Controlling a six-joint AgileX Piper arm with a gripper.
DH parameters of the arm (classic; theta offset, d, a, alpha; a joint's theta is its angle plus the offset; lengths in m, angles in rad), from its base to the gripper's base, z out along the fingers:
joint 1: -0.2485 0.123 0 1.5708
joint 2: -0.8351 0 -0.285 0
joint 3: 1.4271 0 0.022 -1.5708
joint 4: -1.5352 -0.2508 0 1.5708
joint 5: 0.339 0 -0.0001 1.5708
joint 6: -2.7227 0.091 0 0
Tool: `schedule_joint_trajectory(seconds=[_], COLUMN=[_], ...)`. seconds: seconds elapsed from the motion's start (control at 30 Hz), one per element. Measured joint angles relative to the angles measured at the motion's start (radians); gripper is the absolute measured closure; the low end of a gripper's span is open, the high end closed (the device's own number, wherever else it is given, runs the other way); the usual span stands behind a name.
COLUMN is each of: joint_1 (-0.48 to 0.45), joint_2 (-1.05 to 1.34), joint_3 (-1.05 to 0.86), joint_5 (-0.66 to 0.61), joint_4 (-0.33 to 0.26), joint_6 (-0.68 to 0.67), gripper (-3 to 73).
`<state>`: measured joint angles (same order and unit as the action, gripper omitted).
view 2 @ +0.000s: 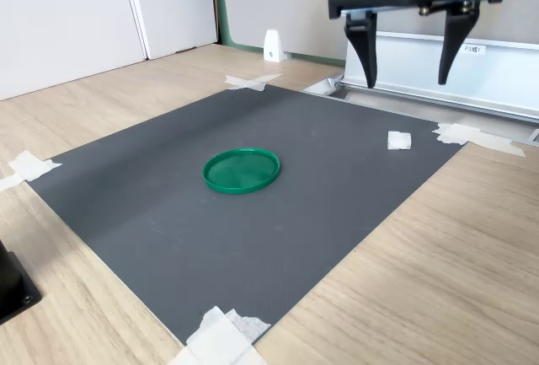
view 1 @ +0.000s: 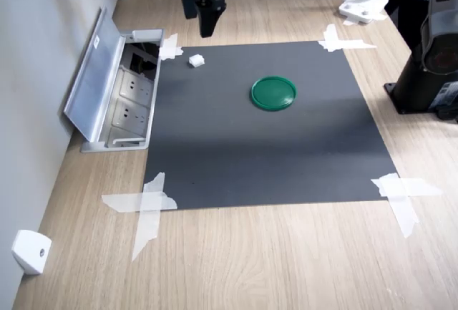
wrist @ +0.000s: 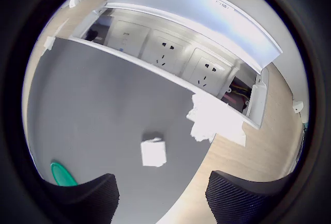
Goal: Grasp a white terminal and put it on the green lid.
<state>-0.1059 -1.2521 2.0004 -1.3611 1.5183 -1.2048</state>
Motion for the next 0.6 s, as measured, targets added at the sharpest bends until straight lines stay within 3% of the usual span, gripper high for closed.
schedule_joint_trajectory(seconds=[0.3, 0.6], joint_1=[0.002, 0.039], joint_2=[-0.051, -0.084], joint_3=[0.003, 0.003], joint_5=[0.036, 0.045], joint_4=[-0.05, -0.022], joint_6=[-0.033, -0.064], gripper=[-1.6, -1.4])
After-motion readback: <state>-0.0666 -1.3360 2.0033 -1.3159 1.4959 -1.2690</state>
